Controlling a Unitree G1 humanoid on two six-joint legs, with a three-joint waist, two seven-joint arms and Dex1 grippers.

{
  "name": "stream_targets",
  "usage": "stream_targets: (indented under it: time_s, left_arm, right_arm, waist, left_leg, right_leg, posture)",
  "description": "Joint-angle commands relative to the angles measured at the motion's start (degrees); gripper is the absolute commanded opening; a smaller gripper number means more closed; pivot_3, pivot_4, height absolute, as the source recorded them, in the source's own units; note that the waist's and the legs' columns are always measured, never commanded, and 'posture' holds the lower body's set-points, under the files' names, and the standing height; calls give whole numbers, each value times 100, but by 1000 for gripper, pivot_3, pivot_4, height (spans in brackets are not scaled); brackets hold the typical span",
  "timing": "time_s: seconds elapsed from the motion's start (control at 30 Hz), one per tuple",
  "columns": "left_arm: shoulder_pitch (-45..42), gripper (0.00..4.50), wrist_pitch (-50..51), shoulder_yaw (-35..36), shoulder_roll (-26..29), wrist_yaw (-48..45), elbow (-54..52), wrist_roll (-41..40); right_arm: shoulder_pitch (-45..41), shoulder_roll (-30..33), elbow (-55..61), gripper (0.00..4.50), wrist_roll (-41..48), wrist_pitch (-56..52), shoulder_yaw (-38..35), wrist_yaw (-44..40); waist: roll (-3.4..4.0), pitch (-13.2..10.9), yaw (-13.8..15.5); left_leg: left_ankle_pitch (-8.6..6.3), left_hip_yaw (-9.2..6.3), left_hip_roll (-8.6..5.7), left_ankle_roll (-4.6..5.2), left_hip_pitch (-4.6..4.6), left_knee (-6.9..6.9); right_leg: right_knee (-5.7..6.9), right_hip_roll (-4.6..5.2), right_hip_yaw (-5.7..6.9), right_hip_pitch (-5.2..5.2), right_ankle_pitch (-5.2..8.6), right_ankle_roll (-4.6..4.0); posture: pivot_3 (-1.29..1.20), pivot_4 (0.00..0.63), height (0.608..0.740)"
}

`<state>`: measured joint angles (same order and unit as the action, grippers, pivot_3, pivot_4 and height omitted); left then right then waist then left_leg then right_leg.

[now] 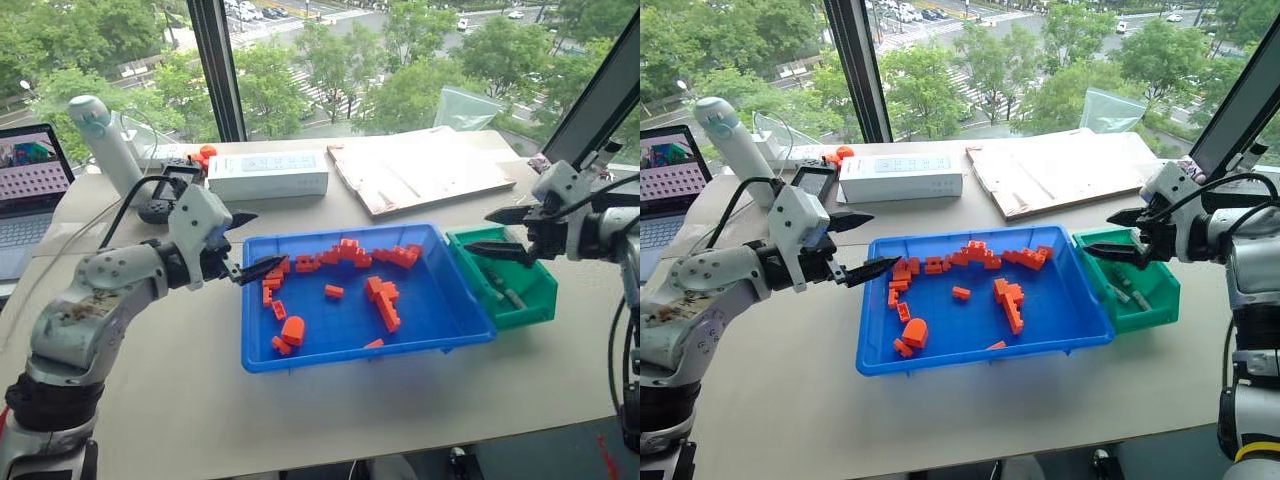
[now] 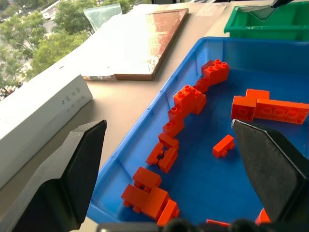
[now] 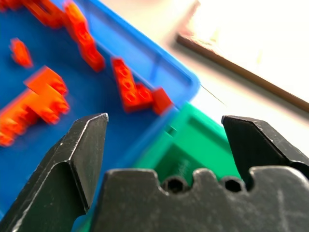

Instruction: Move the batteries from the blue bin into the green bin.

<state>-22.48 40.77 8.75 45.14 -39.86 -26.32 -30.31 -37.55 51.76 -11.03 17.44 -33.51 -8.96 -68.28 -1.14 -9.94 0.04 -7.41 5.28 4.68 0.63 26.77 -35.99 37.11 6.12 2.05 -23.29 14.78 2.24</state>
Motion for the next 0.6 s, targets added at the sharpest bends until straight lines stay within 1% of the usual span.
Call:
stream_targets:
  time_s: [0.03, 0.1, 0.23, 0.37, 0.47, 0.5, 0.6]
  left_arm:
    - [240, 4500, 176, 512, -89, 234, -279, -252]
    - [254, 4500, 219, 584, -151, 331, -291, -317]
    - [43, 4500, 106, 358, -327, 509, -138, -157]
    - [-7, 4500, 111, 238, -354, 515, -141, -113]
    - [-4, 4500, 254, 247, -329, 442, -192, -282]
    - [13, 4500, 351, 277, -301, 390, -196, -390]
    - [17, 4500, 606, 382, -273, 316, -184, -670]
  right_arm:
    - [698, -311, 1199, 4431, 391, -1, -806, 777]
    - [1033, -349, 1545, 4431, 493, -65, -882, 856]
    - [867, -603, 1521, 4431, 648, -433, -813, 1417]
    - [856, -584, 1482, 4431, 751, -644, -725, 1562]
    - [977, -528, 1510, 4431, 786, -819, -646, 1589]
    - [1031, -510, 1496, 4431, 741, -800, -608, 1600]
    - [1086, -493, 1438, 4431, 652, -748, -547, 1671]
  waist:
    - [0, 0, 41]
    - [0, 0, 94]
    - [0, 0, 113]
    - [-1, 0, 102]
    - [-1, 1, 94]
    - [-1, 0, 91]
    - [-1, 0, 89]
  left_leg:
    - [-1, -1, 1, 0, 0, -2]
    - [0, -3, 1, 0, 1, -7]
    - [-1, -6, 1, -2, -1, -30]
    - [-5, -5, 1, -15, 0, -32]
    - [2, -5, 1, -5, 2, -30]
    - [12, -5, 1, 12, 2, -30]
    - [12, -6, 0, 13, 4, -26]
  right_leg:
    - [0, 0, 3, 2, 0, 0]
    - [3, 0, 3, 1, -1, 1]
    - [2, 1, 8, 13, -9, 9]
    - [-1, 1, 5, 13, -26, 13]
    - [-1, 1, 4, 12, -26, 12]
    - [-2, 1, 4, 12, -26, 12]
    - [-2, 1, 4, 10, -25, 13]
  posture:
    - [0, 150, 740]
    - [0, 150, 740]
    - [0, 150, 740]
    - [0, 150, 740]
    - [0, 150, 740]
    - [0, 150, 740]
    - [0, 150, 740]
